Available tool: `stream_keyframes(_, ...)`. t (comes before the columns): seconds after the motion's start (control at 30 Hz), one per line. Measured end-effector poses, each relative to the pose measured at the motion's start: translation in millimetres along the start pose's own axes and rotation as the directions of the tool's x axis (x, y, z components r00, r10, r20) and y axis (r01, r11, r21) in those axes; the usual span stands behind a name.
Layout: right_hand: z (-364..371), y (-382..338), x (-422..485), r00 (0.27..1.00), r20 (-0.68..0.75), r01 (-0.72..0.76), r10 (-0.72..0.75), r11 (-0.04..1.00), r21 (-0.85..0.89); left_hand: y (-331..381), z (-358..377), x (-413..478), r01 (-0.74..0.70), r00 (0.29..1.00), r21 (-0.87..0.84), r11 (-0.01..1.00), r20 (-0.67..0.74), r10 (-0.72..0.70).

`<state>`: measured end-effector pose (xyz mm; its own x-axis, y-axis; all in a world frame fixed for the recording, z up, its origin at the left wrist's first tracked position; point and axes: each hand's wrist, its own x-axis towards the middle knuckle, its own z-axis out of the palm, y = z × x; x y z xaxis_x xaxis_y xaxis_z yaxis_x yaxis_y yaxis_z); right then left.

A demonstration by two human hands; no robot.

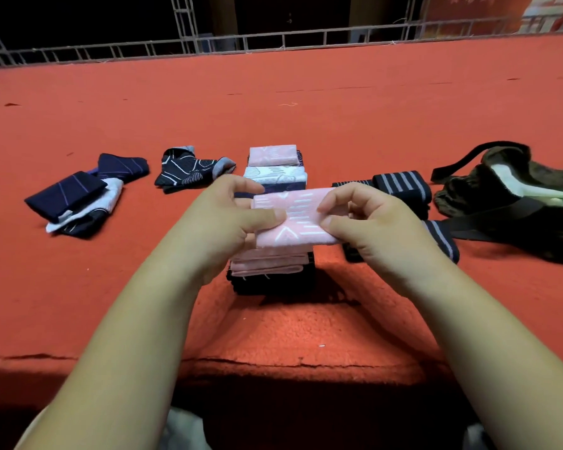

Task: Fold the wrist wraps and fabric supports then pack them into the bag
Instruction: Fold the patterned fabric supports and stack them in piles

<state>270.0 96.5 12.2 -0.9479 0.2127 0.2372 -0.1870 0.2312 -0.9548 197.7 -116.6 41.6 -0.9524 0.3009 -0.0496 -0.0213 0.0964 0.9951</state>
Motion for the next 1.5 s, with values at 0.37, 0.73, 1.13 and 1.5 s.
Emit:
stream_keyframes(0.37, 41.8, -8.7, 3.2, 0.998, -0.031, 0.048, -0.051, 0.994, -0.094, -8.5, -30.7, 5.4, -0.149, 0.969, 0.066, 0.987, -0.189, 0.159)
stream_keyframes(0.73, 140.4, -37.4, 45.0, 0.985, 0.13, 0.147, -0.113, 0.942, -0.301, -19.4, -122.8, -0.7, -0.098, 0.942, 0.044, 0.994, -0.318, 0.107)
stream_keyframes(1.13, 200.4, -29.3, 82.4, 0.899, 0.427, 0.354, 0.095, 0.416, -0.838, -71.0, -160.7, 14.0, 0.199, 0.949, 0.234, 0.952, -0.289, -0.128)
stream_keyframes(1.5, 231.9, -16.8, 88.1, 0.859, 0.486, 0.464, 0.163, 0.155, -0.872, -79.9, -170.2, 28.7, 0.174, 0.976, 0.648, 0.742, -0.215, -0.041)
